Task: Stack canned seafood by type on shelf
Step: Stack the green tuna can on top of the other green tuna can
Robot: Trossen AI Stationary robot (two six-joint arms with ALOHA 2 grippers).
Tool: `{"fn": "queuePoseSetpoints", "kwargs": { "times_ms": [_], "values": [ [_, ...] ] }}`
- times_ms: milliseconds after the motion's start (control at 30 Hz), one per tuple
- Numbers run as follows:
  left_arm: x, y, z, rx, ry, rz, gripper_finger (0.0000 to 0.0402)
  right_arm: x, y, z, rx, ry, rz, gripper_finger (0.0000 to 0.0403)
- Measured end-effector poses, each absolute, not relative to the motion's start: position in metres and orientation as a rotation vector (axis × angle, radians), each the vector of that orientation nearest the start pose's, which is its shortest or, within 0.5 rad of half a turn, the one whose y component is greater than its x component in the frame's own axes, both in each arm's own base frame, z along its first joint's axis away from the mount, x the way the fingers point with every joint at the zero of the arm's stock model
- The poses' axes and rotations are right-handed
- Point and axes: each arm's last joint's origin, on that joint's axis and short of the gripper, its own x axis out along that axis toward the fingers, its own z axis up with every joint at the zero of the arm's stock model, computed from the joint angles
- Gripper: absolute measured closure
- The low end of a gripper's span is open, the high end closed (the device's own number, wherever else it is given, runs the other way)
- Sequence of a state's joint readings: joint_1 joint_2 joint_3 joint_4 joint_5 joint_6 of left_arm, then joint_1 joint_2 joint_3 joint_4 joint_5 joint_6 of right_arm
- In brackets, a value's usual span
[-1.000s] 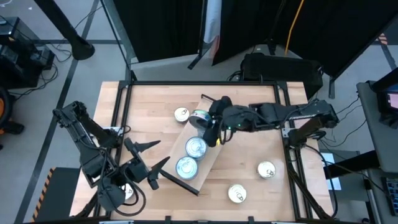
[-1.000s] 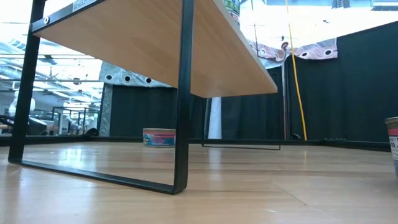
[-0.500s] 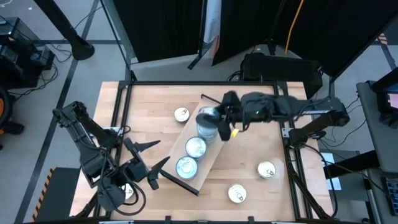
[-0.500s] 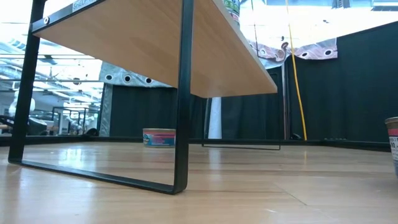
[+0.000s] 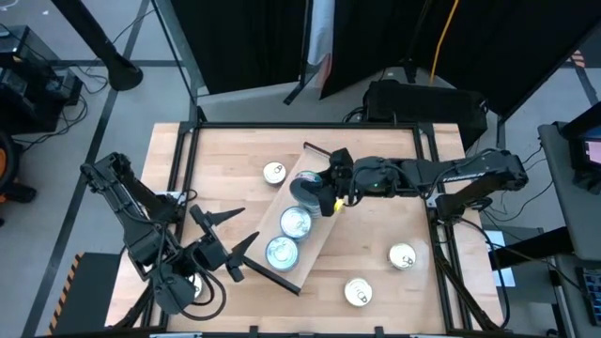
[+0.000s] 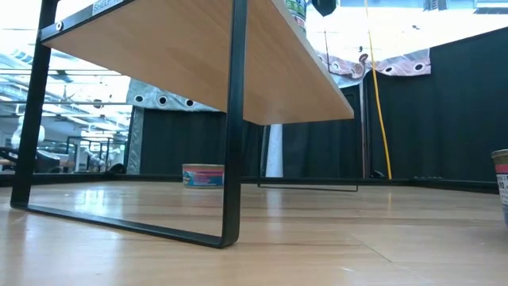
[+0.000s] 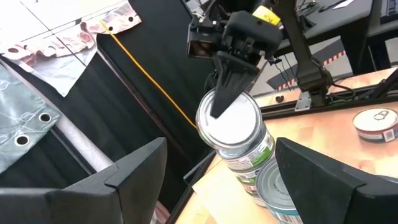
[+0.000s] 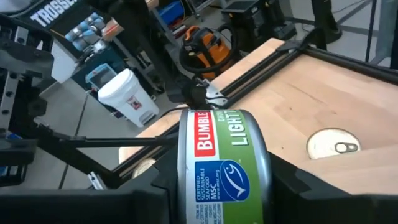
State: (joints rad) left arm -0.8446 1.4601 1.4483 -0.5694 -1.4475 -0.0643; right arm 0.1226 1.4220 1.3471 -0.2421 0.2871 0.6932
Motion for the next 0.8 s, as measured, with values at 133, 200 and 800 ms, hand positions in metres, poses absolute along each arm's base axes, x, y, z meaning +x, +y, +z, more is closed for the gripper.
{"fn": "queuePoseSetpoints", "kwargs": {
  "times_ms": [133, 200, 800],
  "values": [
    [0.2181, -0.2024, 0.3839, 0.474, 0.223, 0.591, 0.0100, 0.3190, 0.0310, 0.3769, 0.621, 0.232, -0.263, 0.0271],
    [0.2182, -0.2024, 0.3840, 0.473, 0.222, 0.592, 0.0100, 0.3189, 0.0309, 0.3767, 0.620, 0.233, -0.265, 0.0272],
    [0.2203, -0.2010, 0.3841, 0.456, 0.224, 0.585, 0.0100, 0.3155, 0.0277, 0.3682, 0.566, 0.308, -0.345, 0.0178]
  ]
}}
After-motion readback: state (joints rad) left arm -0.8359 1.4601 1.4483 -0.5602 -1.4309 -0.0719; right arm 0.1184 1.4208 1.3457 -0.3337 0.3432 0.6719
